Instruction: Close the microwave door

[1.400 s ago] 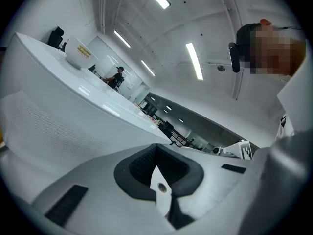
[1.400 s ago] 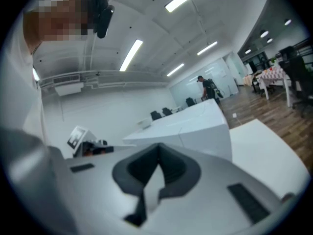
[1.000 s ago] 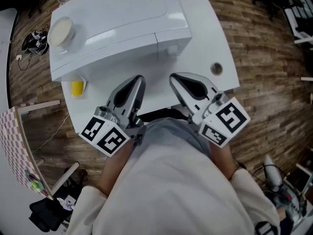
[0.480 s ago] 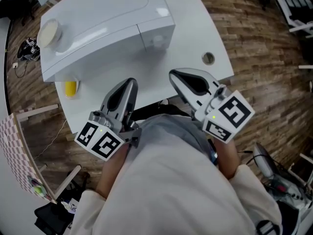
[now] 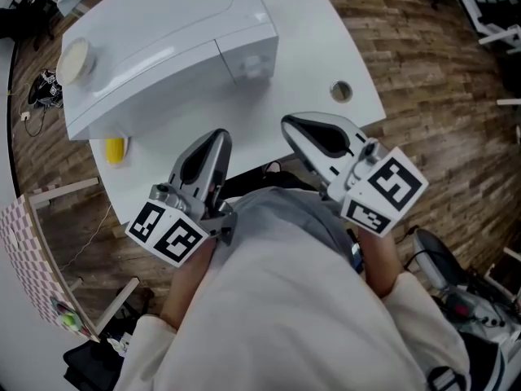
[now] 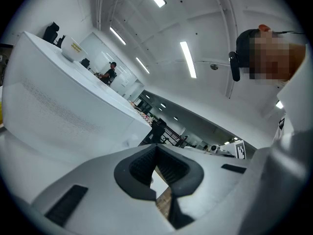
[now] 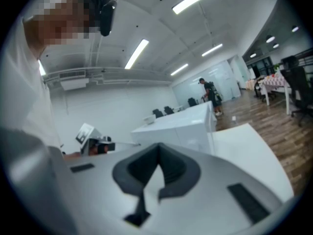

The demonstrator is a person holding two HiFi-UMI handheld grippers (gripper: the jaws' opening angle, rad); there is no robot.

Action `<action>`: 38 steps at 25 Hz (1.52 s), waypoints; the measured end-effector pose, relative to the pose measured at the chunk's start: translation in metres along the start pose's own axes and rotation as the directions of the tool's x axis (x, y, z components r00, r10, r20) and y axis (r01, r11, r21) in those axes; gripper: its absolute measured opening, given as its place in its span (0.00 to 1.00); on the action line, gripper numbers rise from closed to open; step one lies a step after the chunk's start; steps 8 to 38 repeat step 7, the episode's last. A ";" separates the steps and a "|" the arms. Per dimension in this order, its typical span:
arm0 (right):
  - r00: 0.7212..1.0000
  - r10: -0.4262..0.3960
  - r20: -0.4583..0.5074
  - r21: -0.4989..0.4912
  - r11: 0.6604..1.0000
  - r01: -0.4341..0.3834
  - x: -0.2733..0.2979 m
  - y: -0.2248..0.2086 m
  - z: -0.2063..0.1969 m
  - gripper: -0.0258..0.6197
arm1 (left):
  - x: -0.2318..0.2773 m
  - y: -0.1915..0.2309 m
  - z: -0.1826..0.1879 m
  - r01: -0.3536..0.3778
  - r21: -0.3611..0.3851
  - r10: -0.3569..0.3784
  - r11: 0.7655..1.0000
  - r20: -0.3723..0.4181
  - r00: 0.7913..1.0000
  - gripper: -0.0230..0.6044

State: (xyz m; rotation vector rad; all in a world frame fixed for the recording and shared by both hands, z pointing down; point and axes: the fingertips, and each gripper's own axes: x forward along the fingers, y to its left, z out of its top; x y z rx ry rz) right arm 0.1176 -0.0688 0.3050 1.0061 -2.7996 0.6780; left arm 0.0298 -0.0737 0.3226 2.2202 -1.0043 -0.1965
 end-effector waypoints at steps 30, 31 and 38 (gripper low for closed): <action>1.000 -0.001 0.004 0.015 1.000 0.001 -0.001 -0.001 0.000 0.07 | 0.002 -0.001 -0.003 0.007 -0.009 -0.007 1.000 -0.002 1.000 0.06; 1.000 -0.001 0.004 0.015 1.000 0.001 -0.001 -0.001 0.000 0.07 | 0.002 -0.001 -0.003 0.007 -0.009 -0.007 1.000 -0.002 1.000 0.06; 1.000 -0.001 0.004 0.015 1.000 0.001 -0.001 -0.001 0.000 0.07 | 0.002 -0.001 -0.003 0.007 -0.009 -0.007 1.000 -0.002 1.000 0.06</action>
